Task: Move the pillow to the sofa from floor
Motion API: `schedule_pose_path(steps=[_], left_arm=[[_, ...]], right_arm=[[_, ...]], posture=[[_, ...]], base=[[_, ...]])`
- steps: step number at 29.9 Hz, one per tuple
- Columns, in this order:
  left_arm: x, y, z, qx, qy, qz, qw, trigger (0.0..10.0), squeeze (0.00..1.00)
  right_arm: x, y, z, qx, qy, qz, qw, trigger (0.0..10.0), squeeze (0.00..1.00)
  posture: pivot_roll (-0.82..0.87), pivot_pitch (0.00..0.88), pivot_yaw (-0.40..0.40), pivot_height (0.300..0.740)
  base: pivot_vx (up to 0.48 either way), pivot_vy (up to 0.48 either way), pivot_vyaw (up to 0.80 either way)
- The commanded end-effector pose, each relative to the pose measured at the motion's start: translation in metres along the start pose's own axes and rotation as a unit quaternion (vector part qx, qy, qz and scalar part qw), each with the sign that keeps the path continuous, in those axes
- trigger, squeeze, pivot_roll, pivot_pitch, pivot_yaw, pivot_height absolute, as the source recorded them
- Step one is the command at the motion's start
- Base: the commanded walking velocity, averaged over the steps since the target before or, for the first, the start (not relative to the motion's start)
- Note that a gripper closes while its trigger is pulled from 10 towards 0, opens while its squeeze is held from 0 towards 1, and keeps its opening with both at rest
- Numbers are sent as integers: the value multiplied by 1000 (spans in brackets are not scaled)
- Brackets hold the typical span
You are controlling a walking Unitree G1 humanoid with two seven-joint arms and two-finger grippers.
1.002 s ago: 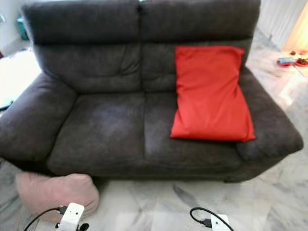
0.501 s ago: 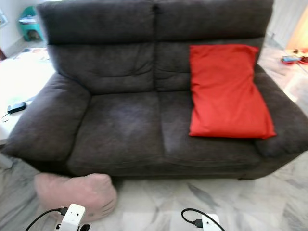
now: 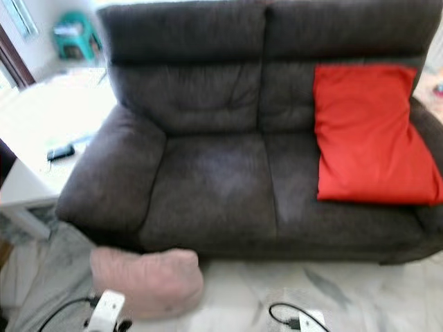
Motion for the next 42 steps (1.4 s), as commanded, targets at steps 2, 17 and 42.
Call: schedule_pose_path(steps=[2,17,42], left_arm=[[-5,-2,-1,3,-11,-2,1000,10000,0],[-2,0,0,2,-3,-2,1000,10000,0],[-8,3,-1,-2,-17,-13,1000,10000,0]], right_arm=[[-2,-3,0,8,-2,-13,1000,10000,0],[1,-7,0,9,4,-7,1000,10000,0],[3,-8,1,8,4,-5,1000,10000,0]], posture=[[32,69,21,740],[32,74,19,740],[34,65,18,740]], base=[[0,399,594],[0,389,136],[0,116,0]])
Point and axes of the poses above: a point about 5 cm out from each wrist's last joint towards the gripper, its own z axis pointing out of the wrist towards the gripper, its own x axis along the axis of the wrist's last joint, y = z × x, the point moved 5 cm from there along z, pointing out of the wrist towards the gripper, and after that the axes turned 5 degrees about -z, right-handed, at the moved point
